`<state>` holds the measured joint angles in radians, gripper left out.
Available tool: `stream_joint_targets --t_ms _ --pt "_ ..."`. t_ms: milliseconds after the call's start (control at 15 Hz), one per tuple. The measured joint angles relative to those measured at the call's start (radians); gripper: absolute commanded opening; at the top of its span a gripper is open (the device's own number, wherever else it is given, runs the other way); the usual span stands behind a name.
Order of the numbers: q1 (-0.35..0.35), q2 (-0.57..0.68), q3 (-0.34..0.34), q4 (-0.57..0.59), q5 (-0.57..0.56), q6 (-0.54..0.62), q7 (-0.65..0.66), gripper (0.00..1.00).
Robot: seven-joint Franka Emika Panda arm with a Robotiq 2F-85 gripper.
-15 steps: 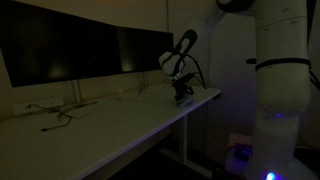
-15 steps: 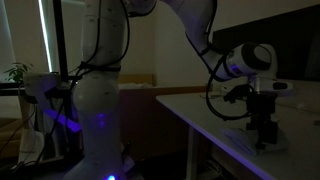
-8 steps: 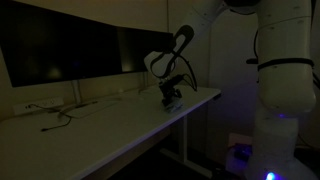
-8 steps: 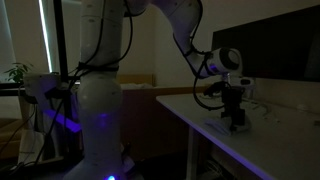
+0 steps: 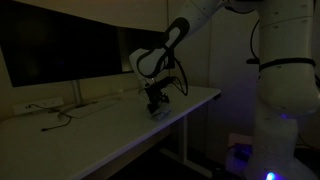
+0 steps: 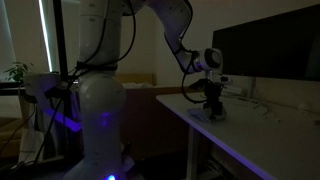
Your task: Wipe the table using the blue cloth
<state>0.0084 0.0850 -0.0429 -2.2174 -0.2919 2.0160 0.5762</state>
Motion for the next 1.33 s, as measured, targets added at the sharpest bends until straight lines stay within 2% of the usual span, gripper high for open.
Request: stream_joint_targets --t_ms 200,400,800,1333 --pt "0.007 -0.057 0.024 0.01 0.135 -0.012 -0.064 0.02" --pt "0.009 -0.156 0.036 0.017 0.206 -0.02 -0.115 0.02" --pt "0.005 -0.297 0.036 0.017 0.23 -0.064 -0.183 0.02" --pt "-0.062 -0.304 -0.027 0.029 0.23 -0.073 -0.236 0.02"
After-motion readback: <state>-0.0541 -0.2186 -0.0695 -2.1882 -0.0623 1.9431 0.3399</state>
